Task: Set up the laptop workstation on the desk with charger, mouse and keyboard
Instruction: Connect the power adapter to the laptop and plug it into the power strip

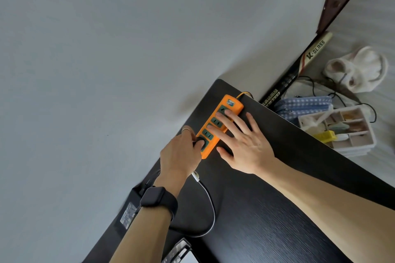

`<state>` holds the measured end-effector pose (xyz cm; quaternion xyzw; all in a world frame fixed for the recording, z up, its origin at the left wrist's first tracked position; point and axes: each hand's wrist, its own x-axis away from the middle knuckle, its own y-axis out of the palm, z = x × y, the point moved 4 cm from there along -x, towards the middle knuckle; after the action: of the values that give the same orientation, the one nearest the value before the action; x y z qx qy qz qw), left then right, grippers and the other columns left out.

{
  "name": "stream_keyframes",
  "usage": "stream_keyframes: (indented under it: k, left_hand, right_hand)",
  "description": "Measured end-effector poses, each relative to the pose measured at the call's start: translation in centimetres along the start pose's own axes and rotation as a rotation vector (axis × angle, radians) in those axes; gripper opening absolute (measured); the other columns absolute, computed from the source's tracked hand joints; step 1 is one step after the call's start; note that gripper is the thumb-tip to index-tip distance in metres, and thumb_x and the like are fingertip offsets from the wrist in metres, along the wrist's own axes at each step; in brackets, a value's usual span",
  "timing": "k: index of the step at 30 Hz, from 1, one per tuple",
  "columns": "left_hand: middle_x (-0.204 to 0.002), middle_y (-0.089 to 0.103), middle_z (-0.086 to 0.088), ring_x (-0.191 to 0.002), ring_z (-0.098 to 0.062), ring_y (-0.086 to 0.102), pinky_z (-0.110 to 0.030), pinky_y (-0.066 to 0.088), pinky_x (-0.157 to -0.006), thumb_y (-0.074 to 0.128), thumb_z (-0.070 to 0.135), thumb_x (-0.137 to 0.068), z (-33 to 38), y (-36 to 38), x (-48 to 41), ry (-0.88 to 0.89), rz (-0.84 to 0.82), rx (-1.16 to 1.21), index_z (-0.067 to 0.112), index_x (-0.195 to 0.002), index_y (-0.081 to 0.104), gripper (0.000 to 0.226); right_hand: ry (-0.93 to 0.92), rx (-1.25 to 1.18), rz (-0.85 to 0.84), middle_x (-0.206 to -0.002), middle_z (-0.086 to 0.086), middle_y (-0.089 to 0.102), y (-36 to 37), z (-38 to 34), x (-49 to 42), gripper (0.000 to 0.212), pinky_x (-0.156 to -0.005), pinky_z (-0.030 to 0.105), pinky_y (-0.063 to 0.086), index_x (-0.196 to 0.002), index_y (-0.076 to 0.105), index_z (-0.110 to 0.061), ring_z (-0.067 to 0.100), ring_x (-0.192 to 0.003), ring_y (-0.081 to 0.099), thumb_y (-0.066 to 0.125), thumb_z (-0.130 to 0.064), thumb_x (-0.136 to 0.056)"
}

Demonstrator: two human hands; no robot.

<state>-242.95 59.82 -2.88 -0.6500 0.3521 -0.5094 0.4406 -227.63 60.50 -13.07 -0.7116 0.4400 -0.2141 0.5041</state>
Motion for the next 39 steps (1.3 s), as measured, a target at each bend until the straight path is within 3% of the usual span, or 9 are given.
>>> stream_keyframes:
  k: [6, 9, 15, 19, 26, 31, 33, 39]
  left_hand:
    - [-0.077, 0.059, 0.007, -0.066, -0.019, 0.064, -0.040, 0.056, -0.066, 0.025, 0.040, -0.105, 1.1, 1.4, 0.3, -0.054, 0.009, 0.072, 0.021, -0.106, 0.033, 0.021]
    - [-0.077, 0.063, 0.002, -0.067, -0.024, 0.067, -0.044, 0.058, -0.068, 0.031, 0.030, -0.104, 1.2, 1.7, 0.2, -0.042, -0.009, 0.042, 0.018, -0.110, 0.029, 0.014]
    - [-0.075, 0.055, 0.004, -0.064, -0.017, 0.057, -0.033, 0.054, -0.066, 0.051, 0.031, -0.096, 1.6, 1.6, -1.4, 0.059, -0.135, -0.053, 0.012, -0.145, 0.022, 0.060]
    - [-0.075, 0.052, 0.004, -0.060, -0.017, 0.053, -0.031, 0.046, -0.059, 0.049, 0.029, -0.096, 1.4, 1.8, -0.9, 0.040, -0.107, -0.044, 0.012, -0.145, 0.022, 0.058]
    - [-0.071, 0.047, 0.007, -0.058, -0.016, 0.052, -0.031, 0.048, -0.058, 0.047, 0.029, -0.097, 1.3, 2.5, -1.3, -0.004, -0.082, 0.021, 0.013, -0.144, 0.024, 0.054]
    - [-0.090, 0.062, -0.003, -0.072, -0.022, 0.060, -0.036, 0.052, -0.064, 0.043, 0.029, -0.099, 1.2, 2.7, -0.9, -0.118, -0.095, 0.128, 0.012, -0.145, 0.023, 0.053]
    - [-0.091, 0.062, -0.003, -0.075, -0.023, 0.062, -0.038, 0.056, -0.066, 0.044, 0.029, -0.099, 1.1, 2.9, -0.6, -0.187, -0.083, 0.181, 0.012, -0.145, 0.022, 0.054]
    - [-0.088, 0.060, -0.001, -0.068, -0.021, 0.054, -0.033, 0.041, -0.058, 0.041, 0.023, -0.098, 2.0, 3.0, -0.4, -0.224, -0.063, 0.161, 0.014, -0.149, 0.017, 0.057]
  right_hand:
    - [0.019, 0.010, 0.000, -0.169, 0.002, 0.016, 0.2, 0.2, 0.2, 0.066, -0.120, 0.059, 0.019, -0.157, 0.025, -0.036, 0.023, -0.156, 0.007, 0.042, -0.055, -0.096]
    - [0.020, 0.026, -0.004, -0.169, 0.002, 0.015, 0.2, 0.3, 0.1, 0.067, -0.120, 0.059, 0.020, -0.158, 0.025, -0.036, 0.024, -0.156, 0.008, 0.043, -0.055, -0.096]
    - [0.033, 0.054, -0.016, -0.169, 0.003, 0.015, 0.1, 0.3, 0.2, 0.067, -0.120, 0.059, 0.019, -0.157, 0.028, -0.034, 0.024, -0.156, 0.008, 0.043, -0.056, -0.095]
    - [0.027, 0.058, -0.004, -0.168, 0.004, 0.018, -0.1, -0.1, 0.4, 0.067, -0.119, 0.060, 0.020, -0.156, 0.031, -0.033, 0.025, -0.156, 0.011, 0.045, -0.055, -0.095]
    - [0.024, 0.074, -0.026, -0.169, 0.005, 0.015, -0.1, -0.1, -0.2, 0.069, -0.120, 0.059, 0.019, -0.157, 0.029, -0.032, 0.024, -0.156, 0.007, 0.045, -0.055, -0.094]
    - [0.247, -0.007, 0.149, -0.162, 0.020, 0.026, -0.5, 0.6, 0.3, 0.065, -0.119, 0.056, 0.026, -0.145, 0.047, -0.010, 0.035, -0.150, 0.026, 0.057, -0.045, -0.092]
    - [0.253, 0.031, 0.137, -0.160, 0.019, 0.029, -0.5, 0.4, 0.3, 0.063, -0.118, 0.055, 0.027, -0.144, 0.048, -0.011, 0.035, -0.148, 0.029, 0.058, -0.044, -0.092]
    - [0.172, 0.064, -0.037, -0.170, 0.009, -0.001, -0.2, 0.8, -0.2, 0.074, -0.123, 0.053, 0.020, -0.161, 0.017, -0.021, 0.025, -0.157, -0.003, 0.044, -0.050, -0.098]
